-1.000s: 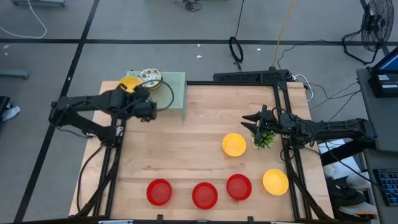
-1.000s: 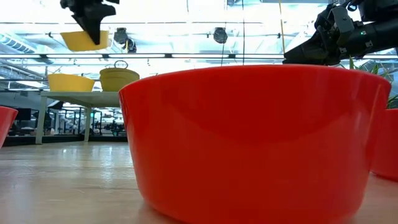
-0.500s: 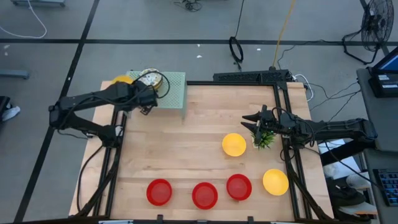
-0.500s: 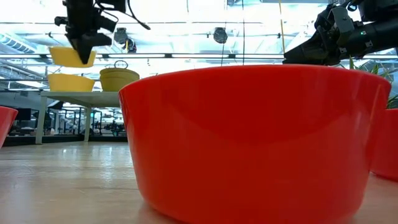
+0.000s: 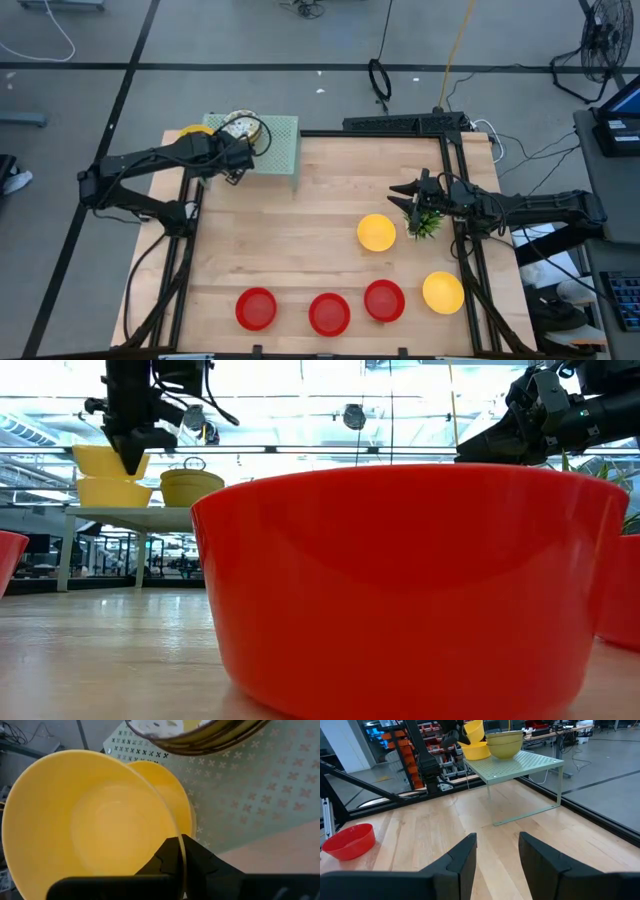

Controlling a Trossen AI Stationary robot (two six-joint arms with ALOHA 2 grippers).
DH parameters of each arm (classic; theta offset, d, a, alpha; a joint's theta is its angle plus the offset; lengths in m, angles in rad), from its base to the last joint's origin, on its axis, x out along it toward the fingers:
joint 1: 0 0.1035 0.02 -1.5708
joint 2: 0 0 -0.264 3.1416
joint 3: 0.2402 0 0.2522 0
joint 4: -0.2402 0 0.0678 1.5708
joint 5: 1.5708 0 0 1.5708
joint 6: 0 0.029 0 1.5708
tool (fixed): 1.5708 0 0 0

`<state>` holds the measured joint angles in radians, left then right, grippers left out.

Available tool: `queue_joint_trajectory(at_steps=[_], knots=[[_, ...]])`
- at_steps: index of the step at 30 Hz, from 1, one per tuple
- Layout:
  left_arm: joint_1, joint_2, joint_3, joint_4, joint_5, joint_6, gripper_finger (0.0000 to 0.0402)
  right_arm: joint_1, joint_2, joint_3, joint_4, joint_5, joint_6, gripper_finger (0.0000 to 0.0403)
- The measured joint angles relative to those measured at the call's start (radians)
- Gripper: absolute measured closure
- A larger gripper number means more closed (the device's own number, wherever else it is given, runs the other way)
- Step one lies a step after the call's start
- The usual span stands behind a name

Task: Pick & Place Mini bowls
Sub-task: Stack the yellow bowl on the yellow bowl on the shelf

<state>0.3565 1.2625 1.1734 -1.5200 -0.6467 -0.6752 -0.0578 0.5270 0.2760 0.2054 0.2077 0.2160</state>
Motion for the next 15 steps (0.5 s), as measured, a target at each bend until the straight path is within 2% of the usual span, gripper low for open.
queue_joint_trajectory(at_steps=[5,15], knots=[[0.021,0.0,-0.027,0.037,0.015,0.03,0.0368,0.0,0.0,0.0,0.0,0.0,0.0,0.0266],[0.037,0.0,-0.031,0.079,0.018,0.052,0.0364,0.0,0.0,0.0,0.0,0.0,0.0,0.0266]])
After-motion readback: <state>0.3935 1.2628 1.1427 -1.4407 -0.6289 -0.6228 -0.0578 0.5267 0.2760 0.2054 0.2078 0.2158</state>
